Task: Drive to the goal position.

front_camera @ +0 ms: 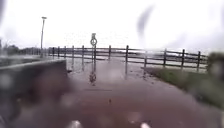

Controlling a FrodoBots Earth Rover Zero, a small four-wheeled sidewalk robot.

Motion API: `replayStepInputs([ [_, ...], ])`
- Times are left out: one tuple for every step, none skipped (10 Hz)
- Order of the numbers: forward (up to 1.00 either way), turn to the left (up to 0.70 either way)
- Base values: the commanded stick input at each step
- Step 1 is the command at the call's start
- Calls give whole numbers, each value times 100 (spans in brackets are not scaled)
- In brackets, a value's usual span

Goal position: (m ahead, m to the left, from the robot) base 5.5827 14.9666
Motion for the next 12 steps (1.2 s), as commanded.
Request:
replayStepInputs([
  [70,0],
  [70,0],
  [70,0],
  [70,0],
  [70,0],
  [70,0],
  [70,0],
  [70,0],
  [70,0],
  [70,0],
  [70,0],
  [70,29],
])
